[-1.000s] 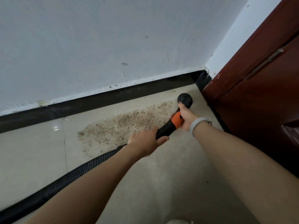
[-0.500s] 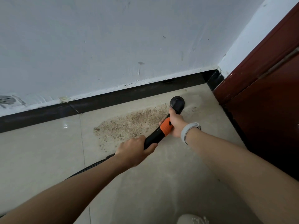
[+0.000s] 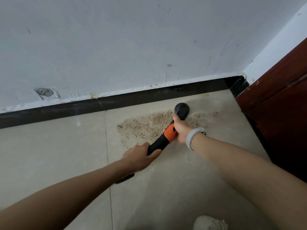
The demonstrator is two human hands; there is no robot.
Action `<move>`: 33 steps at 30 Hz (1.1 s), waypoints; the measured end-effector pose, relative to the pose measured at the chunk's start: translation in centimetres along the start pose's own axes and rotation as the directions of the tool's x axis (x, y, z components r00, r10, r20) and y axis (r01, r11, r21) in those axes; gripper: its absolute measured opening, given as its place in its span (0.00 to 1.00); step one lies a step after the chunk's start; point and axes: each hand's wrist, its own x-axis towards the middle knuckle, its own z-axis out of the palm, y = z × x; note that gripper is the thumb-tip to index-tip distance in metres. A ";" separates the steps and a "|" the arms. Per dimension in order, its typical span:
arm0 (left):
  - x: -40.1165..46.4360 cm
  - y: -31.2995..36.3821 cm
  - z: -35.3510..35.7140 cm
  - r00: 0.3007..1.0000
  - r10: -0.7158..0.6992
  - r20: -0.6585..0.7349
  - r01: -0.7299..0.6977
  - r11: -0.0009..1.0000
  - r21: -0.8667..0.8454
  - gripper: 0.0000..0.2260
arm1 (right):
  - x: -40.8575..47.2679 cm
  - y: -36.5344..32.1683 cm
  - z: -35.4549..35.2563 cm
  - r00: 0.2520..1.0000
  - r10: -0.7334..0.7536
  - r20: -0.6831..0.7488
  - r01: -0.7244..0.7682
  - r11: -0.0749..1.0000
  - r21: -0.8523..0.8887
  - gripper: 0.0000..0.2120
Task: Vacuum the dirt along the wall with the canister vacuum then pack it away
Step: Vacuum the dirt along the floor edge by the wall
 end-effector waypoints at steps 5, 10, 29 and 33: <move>-1.1 -1.2 0.7 1.000 -0.003 -0.007 0.002 0.990 -0.139 0.16 | -0.4 1.3 1.8 0.999 0.018 0.033 -0.018 1.000 -0.020 0.18; -2.9 -3.0 1.2 0.998 -0.041 -0.037 0.029 0.958 -0.287 0.15 | -1.3 2.8 3.8 0.995 0.051 0.084 -0.041 0.993 -0.109 0.17; -6.3 -6.7 0.9 0.967 -0.206 -0.148 0.146 0.931 -0.335 0.14 | -3.0 5.6 10.1 0.985 0.096 0.146 -0.055 0.963 -0.263 0.19; -7.6 -8.2 1.2 0.957 -0.246 -0.155 0.168 0.902 -0.397 0.13 | -3.5 6.8 11.9 0.976 0.121 0.182 -0.068 0.959 -0.274 0.19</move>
